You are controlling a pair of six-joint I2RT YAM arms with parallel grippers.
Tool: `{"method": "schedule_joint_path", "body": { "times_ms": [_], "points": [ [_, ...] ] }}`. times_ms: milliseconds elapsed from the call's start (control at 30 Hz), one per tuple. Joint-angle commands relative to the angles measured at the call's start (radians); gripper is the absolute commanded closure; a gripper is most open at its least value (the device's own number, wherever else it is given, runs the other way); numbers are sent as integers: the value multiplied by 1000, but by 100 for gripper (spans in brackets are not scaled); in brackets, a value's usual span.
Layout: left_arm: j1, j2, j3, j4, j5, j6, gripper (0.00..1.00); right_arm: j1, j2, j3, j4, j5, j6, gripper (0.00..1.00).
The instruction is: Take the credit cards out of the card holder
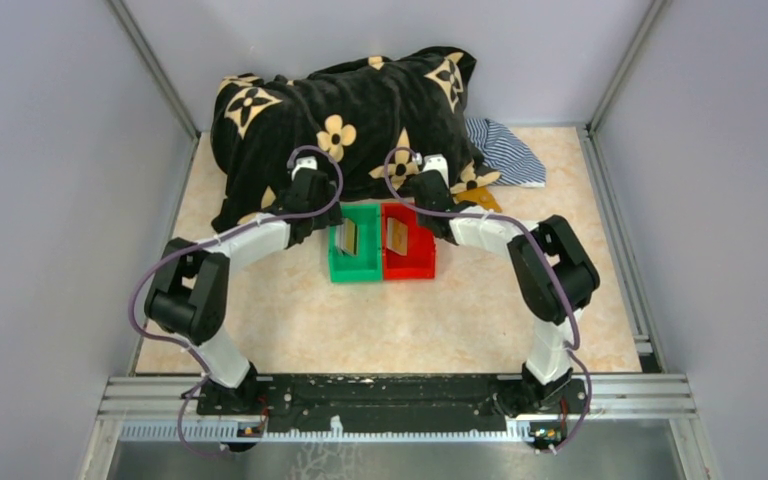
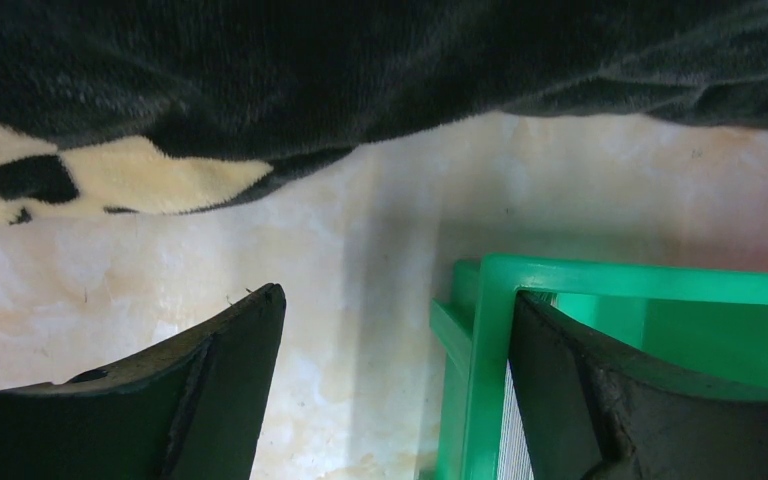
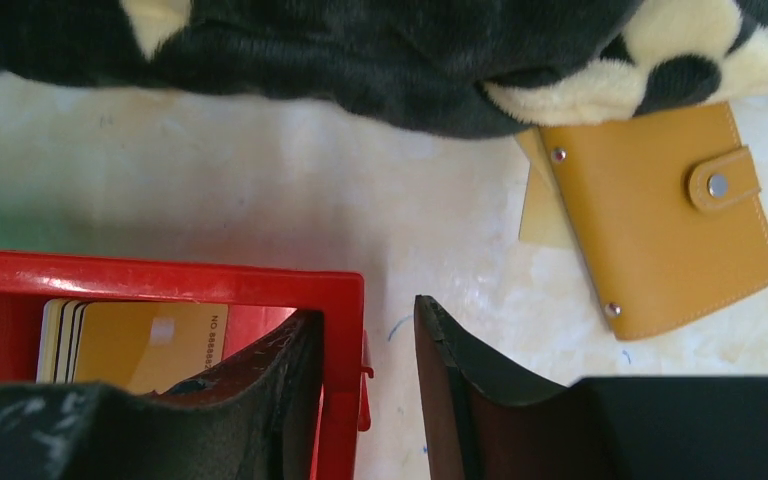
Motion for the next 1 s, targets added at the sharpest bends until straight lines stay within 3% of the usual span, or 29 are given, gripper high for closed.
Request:
{"method": "schedule_joint_path", "body": {
  "times_ms": [0, 333, 500, 700, 833, 967],
  "points": [
    [27, 44, 54, -2, 11, 13, 15, -19, 41, 87, 14, 7, -29, 62],
    [49, 65, 61, 3, 35, -11, 11, -53, 57, 136, -4, -58, -39, 59],
    [49, -67, -64, 111, 56, -28, 0, -53, -31, 61, 35, -219, -47, 47],
    [48, -227, -161, 184, 41, -51, 0, -52, -173, -19, 51, -331, -20, 37],
    [47, -330, -279, 333, 35, -55, 0, -52, -277, -56, 53, -389, -7, 31],
    [47, -371, -287, 344, 43, -51, 0, -53, -326, -64, 35, -388, 2, 30]
  ]
}}
